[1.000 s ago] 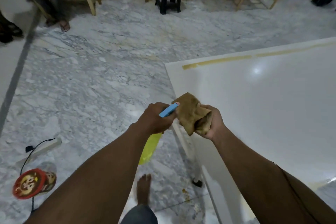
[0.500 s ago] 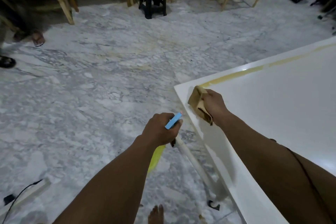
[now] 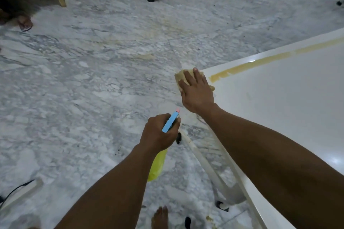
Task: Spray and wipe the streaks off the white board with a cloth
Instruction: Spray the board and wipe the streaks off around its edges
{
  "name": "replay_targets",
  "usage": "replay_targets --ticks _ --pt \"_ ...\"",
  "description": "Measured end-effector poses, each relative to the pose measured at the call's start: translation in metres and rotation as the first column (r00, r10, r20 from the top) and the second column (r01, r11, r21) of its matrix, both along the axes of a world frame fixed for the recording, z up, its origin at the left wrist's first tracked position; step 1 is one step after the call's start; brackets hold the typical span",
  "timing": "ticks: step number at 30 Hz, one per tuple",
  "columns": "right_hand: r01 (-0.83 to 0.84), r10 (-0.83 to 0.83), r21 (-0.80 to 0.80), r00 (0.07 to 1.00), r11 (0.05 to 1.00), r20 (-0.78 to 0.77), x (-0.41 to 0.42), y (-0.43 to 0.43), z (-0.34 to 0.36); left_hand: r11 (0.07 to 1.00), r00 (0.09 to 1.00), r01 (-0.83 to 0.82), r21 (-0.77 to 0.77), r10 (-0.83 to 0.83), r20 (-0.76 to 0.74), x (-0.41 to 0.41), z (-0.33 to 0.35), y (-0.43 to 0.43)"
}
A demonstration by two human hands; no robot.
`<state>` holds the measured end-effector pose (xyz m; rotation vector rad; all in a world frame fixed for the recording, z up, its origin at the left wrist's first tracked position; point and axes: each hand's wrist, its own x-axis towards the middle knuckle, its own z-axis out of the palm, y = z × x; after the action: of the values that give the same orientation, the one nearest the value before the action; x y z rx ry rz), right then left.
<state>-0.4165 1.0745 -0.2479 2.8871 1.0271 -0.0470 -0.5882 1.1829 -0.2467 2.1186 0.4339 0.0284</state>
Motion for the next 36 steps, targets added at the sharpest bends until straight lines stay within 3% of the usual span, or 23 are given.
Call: replay_targets --ticks 2,7,13,23,36 --pt "-0.001 -0.001 -0.048 0.999 0.999 -0.041 -0.006 -0.002 -0.005 1.000 1.000 0.002 -0.006 -0.002 0.006 -0.006 -0.002 -0.007" --pt "-0.052 0.055 -0.100 0.998 0.994 0.024 -0.044 -0.036 -0.009 0.999 0.999 -0.023 -0.041 0.021 -0.043 -0.025 0.005 -0.030" --pt "-0.047 0.047 -0.032 0.999 0.998 0.003 -0.107 -0.098 -0.011 0.998 0.995 -0.047 -0.038 0.043 -0.092 -0.066 0.014 -0.077" --pt "-0.068 0.046 0.213 0.993 0.975 0.107 -0.228 -0.220 -0.026 0.999 0.994 0.018 -0.034 -0.022 -0.110 -0.116 0.029 -0.175" --pt "0.008 -0.019 0.166 0.998 0.986 0.061 -0.341 -0.318 -0.013 0.999 0.990 0.028 -0.040 -0.033 -0.140 -0.141 0.049 -0.234"
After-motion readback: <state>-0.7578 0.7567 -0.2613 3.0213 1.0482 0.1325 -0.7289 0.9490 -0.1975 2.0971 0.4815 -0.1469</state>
